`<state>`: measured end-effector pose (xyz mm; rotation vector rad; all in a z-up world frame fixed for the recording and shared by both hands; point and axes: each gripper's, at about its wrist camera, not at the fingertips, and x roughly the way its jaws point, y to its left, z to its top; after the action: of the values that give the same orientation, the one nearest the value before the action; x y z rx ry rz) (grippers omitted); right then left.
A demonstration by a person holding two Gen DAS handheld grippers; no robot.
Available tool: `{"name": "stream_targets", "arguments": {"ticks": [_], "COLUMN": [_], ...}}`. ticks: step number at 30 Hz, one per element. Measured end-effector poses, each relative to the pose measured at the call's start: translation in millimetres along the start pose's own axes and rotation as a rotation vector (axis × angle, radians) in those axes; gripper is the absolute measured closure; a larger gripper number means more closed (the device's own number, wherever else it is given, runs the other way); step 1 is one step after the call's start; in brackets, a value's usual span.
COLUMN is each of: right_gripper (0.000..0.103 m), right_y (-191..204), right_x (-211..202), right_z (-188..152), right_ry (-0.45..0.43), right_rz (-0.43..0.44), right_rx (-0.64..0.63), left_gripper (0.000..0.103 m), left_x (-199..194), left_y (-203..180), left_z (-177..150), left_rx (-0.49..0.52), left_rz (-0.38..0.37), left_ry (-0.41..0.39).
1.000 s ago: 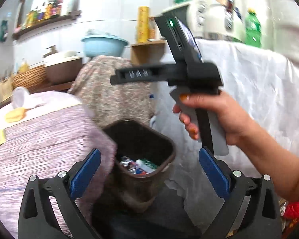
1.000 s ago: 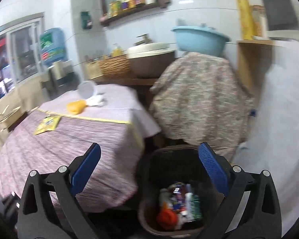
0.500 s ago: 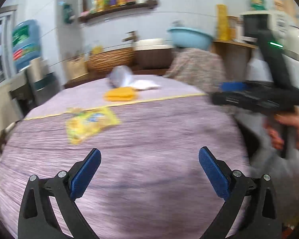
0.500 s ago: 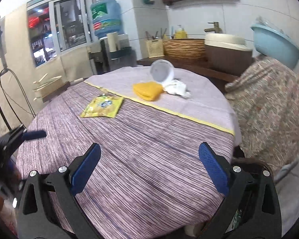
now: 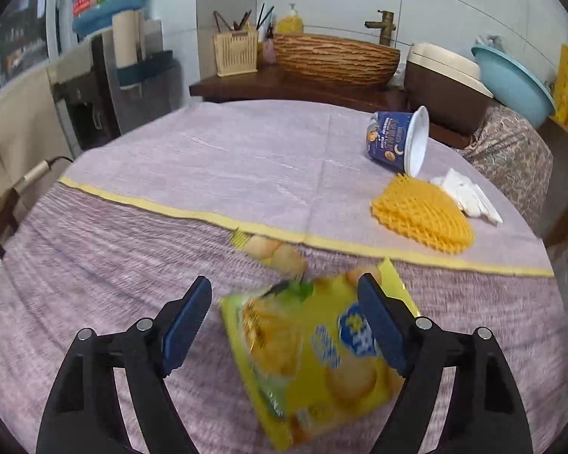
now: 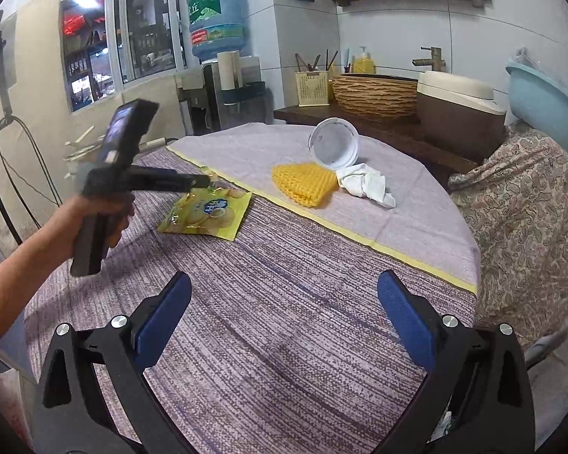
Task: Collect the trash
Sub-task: 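Move the left gripper to the yellow snack packet and grasp its corner, then grasp the yellow foam fruit net with the right gripper while the left gripper holds the packet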
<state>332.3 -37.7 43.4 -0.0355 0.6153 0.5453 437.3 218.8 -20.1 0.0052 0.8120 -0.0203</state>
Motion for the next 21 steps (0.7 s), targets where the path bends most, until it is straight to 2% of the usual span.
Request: {"name": "stream_targets", "arguments": {"ticks": [2,6,10,11,12,15,21], "right_gripper": [0.006,0.006,0.006,0.006,0.006,0.006,0.006], "right_y": [-2,-7,-8,-8,-9,-11,-5], "right_x": [5,14,21,23,25,32,55], "right_z": [1,5,10,12,15,24,40], "right_ry": [0.01,0.025,0.031,0.03,0.029,0.034,0.044], "right_rz": [-0.013,-0.011,-0.009,-0.011,-0.017,-0.007,0.008], "right_rx": [-0.005,0.006,0.0,-0.004,-0.005,-0.006,-0.033], "left_gripper": [0.026,0.041,0.074,0.088,0.094,0.096,0.096], "left_x": [15,34,40,39,37,20,-44], "left_y": [-2,-4,0,3,5,11,16], "left_z": [8,12,12,11,12,10,-8], "left_rx": [0.014,0.038,0.031,0.026,0.021,0.005,-0.005], "left_rz": [0.023,0.061,0.036,0.04,0.029,0.005,-0.017], "left_ry": [0.028,0.068,0.095,0.089,0.086,0.053,-0.066]}}
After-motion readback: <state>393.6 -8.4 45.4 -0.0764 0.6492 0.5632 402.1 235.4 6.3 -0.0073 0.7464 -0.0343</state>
